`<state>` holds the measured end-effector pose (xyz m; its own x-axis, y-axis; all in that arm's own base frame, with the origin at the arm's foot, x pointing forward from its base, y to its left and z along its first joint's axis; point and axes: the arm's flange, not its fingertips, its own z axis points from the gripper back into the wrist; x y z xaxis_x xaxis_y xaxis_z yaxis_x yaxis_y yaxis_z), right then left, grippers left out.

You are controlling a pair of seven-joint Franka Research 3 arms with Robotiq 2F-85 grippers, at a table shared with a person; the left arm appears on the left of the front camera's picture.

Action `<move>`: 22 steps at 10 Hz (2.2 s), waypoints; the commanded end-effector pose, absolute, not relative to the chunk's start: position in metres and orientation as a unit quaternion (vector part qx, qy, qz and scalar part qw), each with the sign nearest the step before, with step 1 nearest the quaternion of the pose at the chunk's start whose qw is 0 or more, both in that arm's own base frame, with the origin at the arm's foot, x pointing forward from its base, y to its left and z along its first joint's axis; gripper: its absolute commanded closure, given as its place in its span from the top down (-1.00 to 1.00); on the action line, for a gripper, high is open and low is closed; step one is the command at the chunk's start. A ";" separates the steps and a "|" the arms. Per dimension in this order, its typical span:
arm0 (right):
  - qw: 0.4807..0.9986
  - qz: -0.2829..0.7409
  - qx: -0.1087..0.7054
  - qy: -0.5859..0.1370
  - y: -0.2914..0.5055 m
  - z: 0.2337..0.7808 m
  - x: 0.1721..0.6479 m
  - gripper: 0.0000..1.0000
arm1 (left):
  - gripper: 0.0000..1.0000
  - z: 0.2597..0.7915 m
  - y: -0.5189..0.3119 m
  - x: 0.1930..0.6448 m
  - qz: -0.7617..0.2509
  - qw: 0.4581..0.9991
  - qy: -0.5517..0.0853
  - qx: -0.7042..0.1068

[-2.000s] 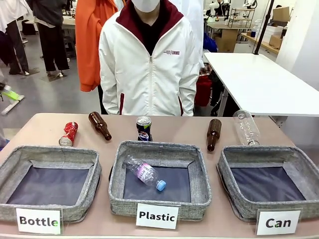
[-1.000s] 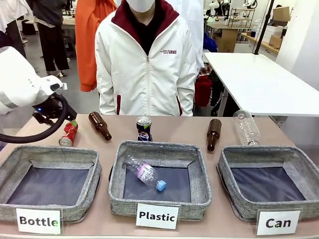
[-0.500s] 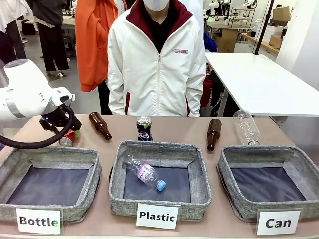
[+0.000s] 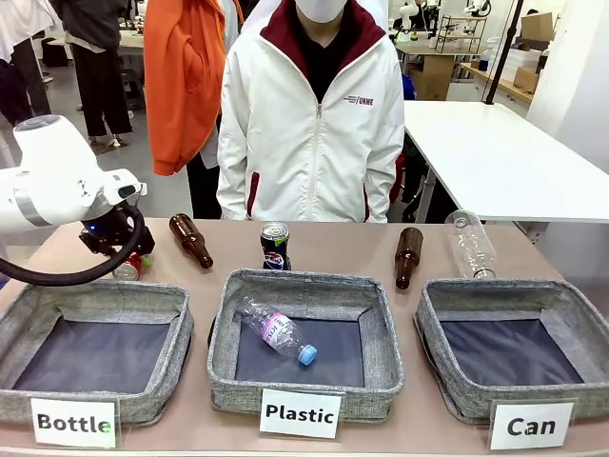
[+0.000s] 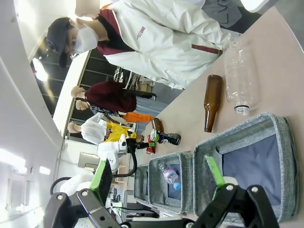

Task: Sort the can waste into the basket.
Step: Pick up the can waste from the table and place it in the right Fabric basket.

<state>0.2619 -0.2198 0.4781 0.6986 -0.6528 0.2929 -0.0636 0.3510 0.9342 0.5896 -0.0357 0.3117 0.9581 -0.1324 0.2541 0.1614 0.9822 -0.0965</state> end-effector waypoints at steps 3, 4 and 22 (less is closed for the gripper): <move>0.745 -0.186 0.537 -0.349 -0.221 0.479 0.265 1.00 | -1.00 0.316 -0.034 0.591 -0.067 0.988 -0.128 -0.046; 0.745 -0.186 0.537 -0.349 -0.221 0.479 0.265 1.00 | -0.92 0.317 -0.034 0.590 -0.066 0.988 -0.129 -0.048; 0.745 -0.186 0.537 -0.349 -0.221 0.479 0.265 1.00 | -1.00 0.551 0.088 0.297 -0.246 0.947 -0.128 -0.162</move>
